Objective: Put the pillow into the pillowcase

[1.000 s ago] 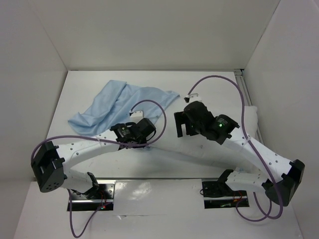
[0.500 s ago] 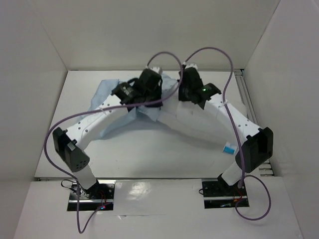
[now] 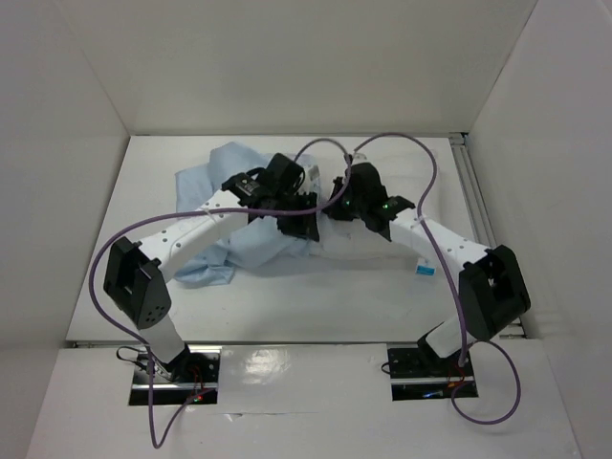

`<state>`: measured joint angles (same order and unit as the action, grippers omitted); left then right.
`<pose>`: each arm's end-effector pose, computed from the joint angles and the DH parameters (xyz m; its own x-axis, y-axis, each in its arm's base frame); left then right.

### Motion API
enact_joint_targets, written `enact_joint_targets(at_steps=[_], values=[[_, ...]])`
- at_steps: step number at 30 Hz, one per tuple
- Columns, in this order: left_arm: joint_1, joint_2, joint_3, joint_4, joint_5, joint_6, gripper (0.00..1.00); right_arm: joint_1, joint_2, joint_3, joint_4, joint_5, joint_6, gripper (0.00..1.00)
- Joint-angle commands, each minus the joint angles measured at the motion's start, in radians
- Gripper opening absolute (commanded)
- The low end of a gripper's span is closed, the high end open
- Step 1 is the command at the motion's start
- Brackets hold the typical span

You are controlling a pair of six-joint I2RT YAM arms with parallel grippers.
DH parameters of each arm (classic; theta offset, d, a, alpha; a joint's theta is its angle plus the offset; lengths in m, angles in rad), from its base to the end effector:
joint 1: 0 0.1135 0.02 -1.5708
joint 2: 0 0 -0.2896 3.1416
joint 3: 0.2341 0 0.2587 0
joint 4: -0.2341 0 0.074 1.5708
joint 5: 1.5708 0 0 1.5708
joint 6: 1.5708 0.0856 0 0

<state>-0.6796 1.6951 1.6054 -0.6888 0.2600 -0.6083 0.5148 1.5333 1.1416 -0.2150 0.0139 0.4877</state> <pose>0.3156 -0.2833 0.3280 -0.8767 -0.0017 -0.4811 0.3031 0.7746 -0.5550 0.3450 0.1938 0.2713 -0.6644 0.1625 -0.7295 -0.1936 0.9054 0.3780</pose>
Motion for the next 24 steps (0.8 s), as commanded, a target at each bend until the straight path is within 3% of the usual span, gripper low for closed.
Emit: enact_joint_targets(at_steps=[1, 3, 4, 6, 7, 8, 10, 12, 14, 17, 20, 24], values=[[-0.012, -0.139, -0.065, 0.037, 0.047, -0.018, 0.46, 0.034, -0.11, -0.12, 0.089, -0.074, 0.077, 0.0], [-0.003, -0.15, -0.012, -0.033, -0.02, 0.022, 0.81, 0.047, -0.156, -0.16, 0.098, -0.103, 0.086, 0.0], [0.008, -0.15, 0.014, -0.069, -0.043, 0.033, 0.84, 0.047, -0.168, -0.16, 0.098, -0.103, 0.086, 0.0], [0.034, -0.15, 0.088, -0.141, -0.062, 0.047, 0.83, 0.065, -0.189, -0.151, 0.051, -0.103, 0.054, 0.0], [0.047, -0.15, 0.112, -0.155, -0.071, 0.056, 0.68, 0.065, -0.19, -0.114, 0.022, -0.103, 0.039, 0.03], [0.061, -0.15, 0.134, -0.155, -0.071, 0.056, 0.53, 0.065, -0.19, -0.088, -0.01, -0.08, 0.022, 0.11], [0.112, -0.141, 0.191, -0.166, -0.093, 0.056, 0.28, 0.076, -0.19, -0.008, -0.108, -0.039, -0.032, 0.45], [0.15, -0.085, 0.235, -0.166, -0.128, 0.056, 0.31, 0.076, -0.2, 0.044, -0.167, 0.07, -0.075, 0.78], [0.16, 0.002, 0.3, -0.144, -0.162, 0.056, 0.5, 0.076, -0.211, 0.125, -0.253, 0.268, -0.096, 0.83], [0.16, 0.115, 0.422, -0.135, -0.22, 0.056, 0.66, 0.036, -0.202, 0.213, -0.339, 0.472, -0.107, 0.93], [0.15, 0.253, 0.566, -0.15, -0.3, 0.044, 0.69, -0.108, -0.179, 0.256, -0.383, 0.54, -0.121, 1.0], [0.13, 0.434, 0.801, -0.268, -0.415, 0.022, 0.69, -0.284, -0.138, 0.247, -0.397, 0.549, -0.121, 1.0]])
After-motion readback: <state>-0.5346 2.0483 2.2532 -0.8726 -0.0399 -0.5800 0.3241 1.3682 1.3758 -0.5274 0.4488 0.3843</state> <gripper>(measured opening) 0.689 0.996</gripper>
